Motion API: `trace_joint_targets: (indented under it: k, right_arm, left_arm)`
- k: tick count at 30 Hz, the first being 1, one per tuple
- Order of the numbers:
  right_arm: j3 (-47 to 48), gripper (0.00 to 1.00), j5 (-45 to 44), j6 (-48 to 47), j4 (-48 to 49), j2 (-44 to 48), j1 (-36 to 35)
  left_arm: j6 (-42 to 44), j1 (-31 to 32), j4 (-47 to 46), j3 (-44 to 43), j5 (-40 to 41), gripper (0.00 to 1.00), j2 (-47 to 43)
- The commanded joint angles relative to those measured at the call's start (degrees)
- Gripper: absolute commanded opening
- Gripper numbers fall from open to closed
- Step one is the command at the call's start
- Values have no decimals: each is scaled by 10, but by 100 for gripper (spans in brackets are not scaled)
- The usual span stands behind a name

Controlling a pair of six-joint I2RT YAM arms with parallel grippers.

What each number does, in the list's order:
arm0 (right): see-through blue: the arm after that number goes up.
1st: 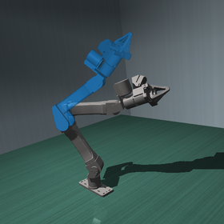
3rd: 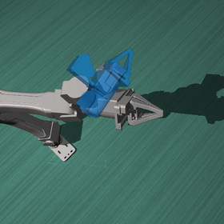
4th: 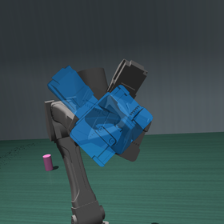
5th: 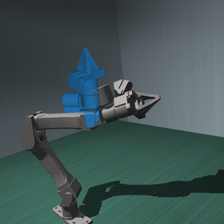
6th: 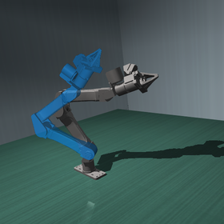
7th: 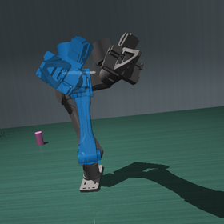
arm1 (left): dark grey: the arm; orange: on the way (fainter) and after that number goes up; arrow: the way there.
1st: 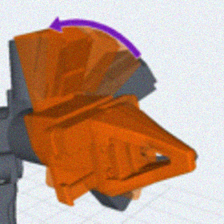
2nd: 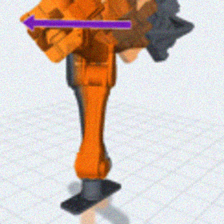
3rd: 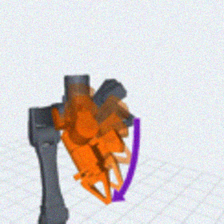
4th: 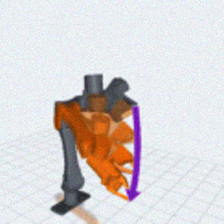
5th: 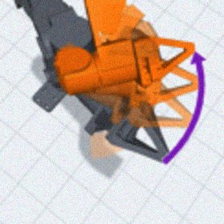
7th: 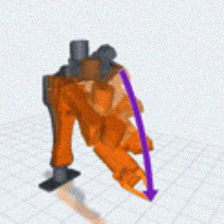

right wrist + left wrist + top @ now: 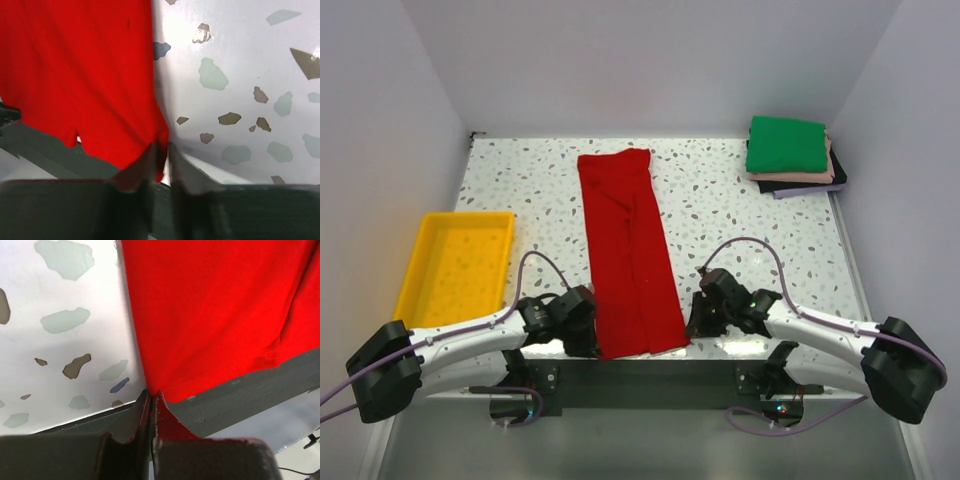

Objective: Fold and stack the t-shirts
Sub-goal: Fold the tshirt

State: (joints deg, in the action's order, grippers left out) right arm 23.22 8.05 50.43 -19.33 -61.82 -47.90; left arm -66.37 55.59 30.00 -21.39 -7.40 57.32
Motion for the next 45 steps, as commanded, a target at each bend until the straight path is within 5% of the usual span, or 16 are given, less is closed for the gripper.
trace_joint_targets:
  k: [1, 6, 11, 23, 33, 40, 45]
  right_arm:
    - [7, 23, -16, 14, 4, 14, -2]
    - [1, 45, -15, 11, -4, 35, -2]
    - [-7, 46, 5, 11, 4, 26, -2]
    - [-31, 39, 79, 8, 43, -21, -4]
    - [-27, 16, 92, -6, 13, -20, -4]
    - [93, 0, 36, -61, -62, -25, 0]
    - [176, 0, 10, -93, -64, -70, 24]
  left_arm:
    - [15, 3, 23, -1, -14, 0, -4]
    - [16, 3, 23, -1, -17, 4, -13]
    - [16, 3, 21, -1, -22, 11, -12]
    - [12, 3, 13, 6, -26, 11, -11]
    - [16, 3, 13, 2, -29, 3, -17]
    - [45, -14, 46, -76, 34, 0, -8]
    - [96, -70, 33, -126, 47, 0, 22]
